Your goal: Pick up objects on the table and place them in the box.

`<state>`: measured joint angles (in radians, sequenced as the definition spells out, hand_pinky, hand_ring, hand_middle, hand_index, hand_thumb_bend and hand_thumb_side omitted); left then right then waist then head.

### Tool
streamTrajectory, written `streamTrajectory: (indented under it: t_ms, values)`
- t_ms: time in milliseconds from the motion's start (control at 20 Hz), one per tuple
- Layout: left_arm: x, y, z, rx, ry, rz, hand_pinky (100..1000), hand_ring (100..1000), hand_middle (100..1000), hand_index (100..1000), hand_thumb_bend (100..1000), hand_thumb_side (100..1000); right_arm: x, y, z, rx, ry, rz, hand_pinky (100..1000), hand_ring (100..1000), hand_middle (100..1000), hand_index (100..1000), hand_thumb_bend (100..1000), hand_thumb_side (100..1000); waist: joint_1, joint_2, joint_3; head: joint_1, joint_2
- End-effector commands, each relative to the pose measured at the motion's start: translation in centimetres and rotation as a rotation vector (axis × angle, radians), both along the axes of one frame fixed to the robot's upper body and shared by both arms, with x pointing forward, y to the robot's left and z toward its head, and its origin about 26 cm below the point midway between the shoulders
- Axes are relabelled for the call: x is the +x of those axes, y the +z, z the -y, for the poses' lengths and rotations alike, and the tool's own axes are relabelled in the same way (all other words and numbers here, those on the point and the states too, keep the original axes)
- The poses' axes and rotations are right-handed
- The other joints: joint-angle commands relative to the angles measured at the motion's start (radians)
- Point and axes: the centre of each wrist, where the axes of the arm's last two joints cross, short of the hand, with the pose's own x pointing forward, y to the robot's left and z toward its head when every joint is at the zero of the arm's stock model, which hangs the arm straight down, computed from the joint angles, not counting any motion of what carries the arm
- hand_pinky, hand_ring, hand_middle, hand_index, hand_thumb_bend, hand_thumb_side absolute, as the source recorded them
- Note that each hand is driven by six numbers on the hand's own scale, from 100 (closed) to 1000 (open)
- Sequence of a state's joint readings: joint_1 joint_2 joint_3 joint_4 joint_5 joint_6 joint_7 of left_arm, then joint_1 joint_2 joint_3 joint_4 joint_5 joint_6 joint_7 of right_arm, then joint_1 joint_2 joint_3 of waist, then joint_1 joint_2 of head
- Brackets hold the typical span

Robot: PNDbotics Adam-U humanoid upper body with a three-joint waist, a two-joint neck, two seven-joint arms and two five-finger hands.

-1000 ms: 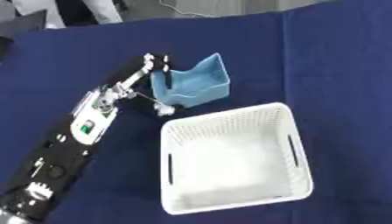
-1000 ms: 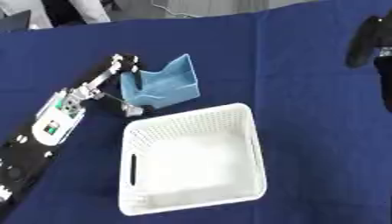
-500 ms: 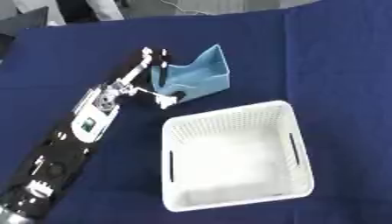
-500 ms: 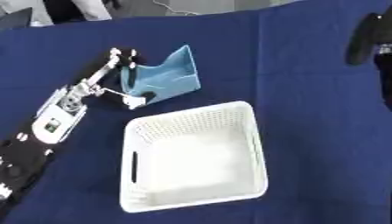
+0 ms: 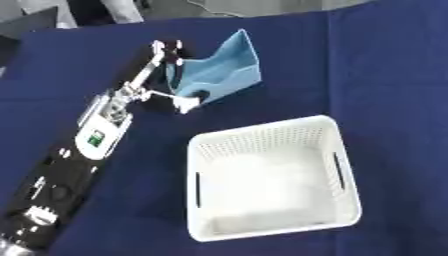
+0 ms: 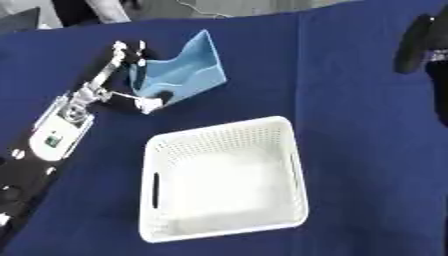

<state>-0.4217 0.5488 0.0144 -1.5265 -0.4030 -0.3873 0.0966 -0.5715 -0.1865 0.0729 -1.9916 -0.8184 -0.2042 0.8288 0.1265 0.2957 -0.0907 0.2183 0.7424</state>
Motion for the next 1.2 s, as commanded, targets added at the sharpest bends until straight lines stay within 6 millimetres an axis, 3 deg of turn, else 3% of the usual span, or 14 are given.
streamTrajectory:
  t_ms: [50,100,450,900,950,1050,1200]
  values:
    - [-1.3,3.8,-1.4,0.0,0.033,0.122,100,100,100,172,273,100,-0.2,0.3,0.2,0.003,-0.002,0.017,605,699,801,791,100,682,-0.003,-0.028,0.005,-0.015,-0.007]
    - [-1.7,4.5,-1.3,-0.016,0.021,0.143,100,100,100,173,332,100,-0.2,0.3,0.2,0.002,-0.004,0.017,606,699,801,791,100,686,-0.004,-0.029,0.008,-0.017,-0.006]
    - [-4.1,7.2,-0.1,-0.086,-0.11,0.154,100,143,125,211,335,100,-0.2,0.1,0.3,-0.005,-0.015,0.016,606,701,802,793,100,686,-0.008,-0.035,0.013,-0.019,-0.001]
    - [-4.6,9.5,3.2,0.096,-0.362,0.097,100,222,205,283,319,100,-0.2,0.0,0.2,-0.004,-0.009,0.002,606,701,803,794,100,686,-0.008,-0.045,0.011,-0.013,0.005]
    - [-4.5,9.7,3.6,0.112,-0.379,0.095,100,223,203,282,422,100,-0.2,-0.1,0.1,-0.004,-0.008,0.002,606,701,803,793,100,693,-0.008,-0.045,0.01,-0.013,0.006]
    - [-4.4,10.0,4.4,0.136,-0.415,0.095,100,224,206,281,320,100,-0.2,0.0,0.1,-0.001,-0.006,0.001,605,701,803,793,100,686,-0.009,-0.047,0.006,-0.013,0.008]
    - [-4.4,10.2,5.2,0.18,-0.44,0.091,100,238,216,288,331,100,-0.2,0.0,0.1,0.0,-0.006,0.0,605,701,803,794,100,687,-0.008,-0.047,0.003,-0.011,0.017]
